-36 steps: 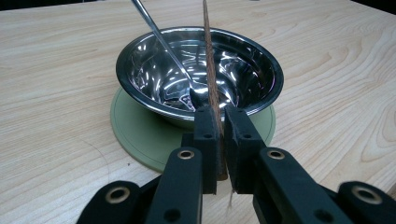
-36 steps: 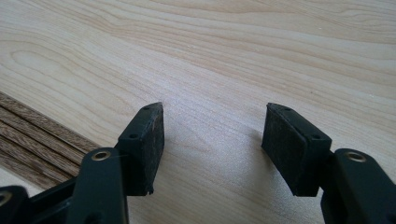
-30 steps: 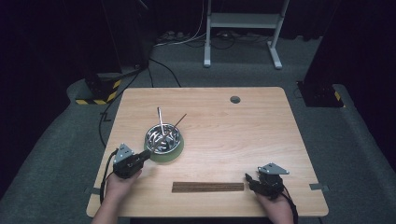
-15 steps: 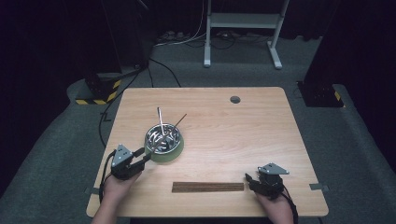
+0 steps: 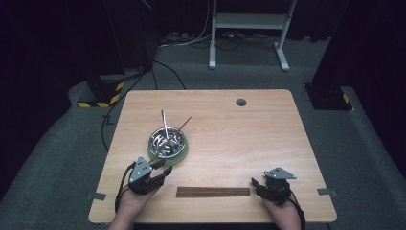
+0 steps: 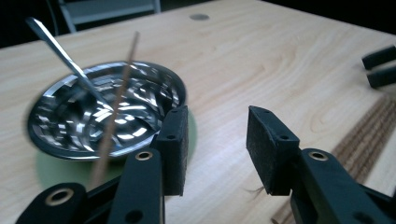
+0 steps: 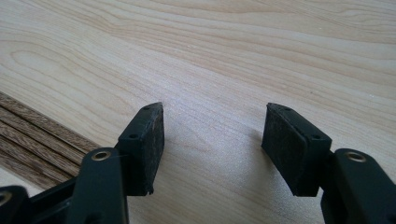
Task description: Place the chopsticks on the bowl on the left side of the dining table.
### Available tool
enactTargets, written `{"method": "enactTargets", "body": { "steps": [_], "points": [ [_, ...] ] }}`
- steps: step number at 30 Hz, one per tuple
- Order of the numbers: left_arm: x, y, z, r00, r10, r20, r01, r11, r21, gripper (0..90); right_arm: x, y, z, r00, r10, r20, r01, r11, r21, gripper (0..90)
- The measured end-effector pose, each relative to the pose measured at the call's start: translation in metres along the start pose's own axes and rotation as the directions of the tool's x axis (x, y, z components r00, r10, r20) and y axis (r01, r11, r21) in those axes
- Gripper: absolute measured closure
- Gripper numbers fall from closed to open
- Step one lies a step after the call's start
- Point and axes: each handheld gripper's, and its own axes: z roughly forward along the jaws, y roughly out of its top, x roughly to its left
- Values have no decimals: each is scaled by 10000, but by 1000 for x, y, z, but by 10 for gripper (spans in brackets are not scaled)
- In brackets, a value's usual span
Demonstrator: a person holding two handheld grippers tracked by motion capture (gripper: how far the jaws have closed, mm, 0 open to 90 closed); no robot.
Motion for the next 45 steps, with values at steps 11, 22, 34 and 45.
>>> {"method": "enactTargets", "body": {
  "steps": [11,22,34,45],
  "points": [
    [-13,-26,23,9978,235,618,-297,9944,1014,540,0,0,0,10000,-1,3,1,10000,3,388],
    [-14,-32,29,9942,76,1069,-220,9907,1345,464,0,0,0,10000,-21,-26,21,10000,6,387],
    [-11,-31,33,9898,-266,1403,-9,9814,1920,437,0,0,0,10000,-38,-46,38,10000,3,387],
    [-11,-31,37,9905,-375,1324,65,9739,2268,450,0,0,0,10000,-43,-52,43,10000,3,387]
  ]
}}
